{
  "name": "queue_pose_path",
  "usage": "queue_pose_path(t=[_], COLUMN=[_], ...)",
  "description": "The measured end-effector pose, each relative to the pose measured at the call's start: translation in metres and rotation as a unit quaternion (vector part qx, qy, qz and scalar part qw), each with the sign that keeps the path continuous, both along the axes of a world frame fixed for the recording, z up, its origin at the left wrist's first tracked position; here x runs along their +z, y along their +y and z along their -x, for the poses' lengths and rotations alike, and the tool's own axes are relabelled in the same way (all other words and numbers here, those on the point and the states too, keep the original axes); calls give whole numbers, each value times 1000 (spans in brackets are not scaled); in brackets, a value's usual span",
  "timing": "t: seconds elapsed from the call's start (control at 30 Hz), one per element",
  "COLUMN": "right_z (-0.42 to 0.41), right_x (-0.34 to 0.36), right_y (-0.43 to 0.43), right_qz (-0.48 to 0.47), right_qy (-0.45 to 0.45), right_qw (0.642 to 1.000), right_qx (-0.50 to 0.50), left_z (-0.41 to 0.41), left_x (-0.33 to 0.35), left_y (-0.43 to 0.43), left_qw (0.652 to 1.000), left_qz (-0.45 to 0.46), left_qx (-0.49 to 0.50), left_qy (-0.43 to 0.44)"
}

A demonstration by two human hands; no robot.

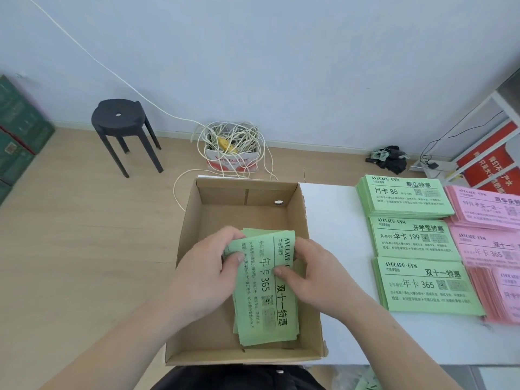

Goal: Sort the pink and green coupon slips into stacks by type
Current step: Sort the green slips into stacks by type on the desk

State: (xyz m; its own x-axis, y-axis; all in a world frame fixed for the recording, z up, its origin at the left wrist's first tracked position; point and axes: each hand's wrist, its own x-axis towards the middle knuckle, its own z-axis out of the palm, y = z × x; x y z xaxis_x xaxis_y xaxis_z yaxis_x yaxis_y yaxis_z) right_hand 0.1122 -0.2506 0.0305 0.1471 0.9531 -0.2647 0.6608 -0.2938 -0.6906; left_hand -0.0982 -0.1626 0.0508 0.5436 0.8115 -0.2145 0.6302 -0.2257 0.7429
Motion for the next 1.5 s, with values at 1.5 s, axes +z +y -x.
queue_pose_path(t=[1.5], right_z=[-130], right_x=[-56], right_y=[-224], right_qz=[59], right_qy=[-104], right_qw=[992], right_qx=[-40], left_z=[-162], left_x=[-111], left_y=[-232], left_qw=[994], left_qz=[-53], left_qx=[95], left_qy=[17])
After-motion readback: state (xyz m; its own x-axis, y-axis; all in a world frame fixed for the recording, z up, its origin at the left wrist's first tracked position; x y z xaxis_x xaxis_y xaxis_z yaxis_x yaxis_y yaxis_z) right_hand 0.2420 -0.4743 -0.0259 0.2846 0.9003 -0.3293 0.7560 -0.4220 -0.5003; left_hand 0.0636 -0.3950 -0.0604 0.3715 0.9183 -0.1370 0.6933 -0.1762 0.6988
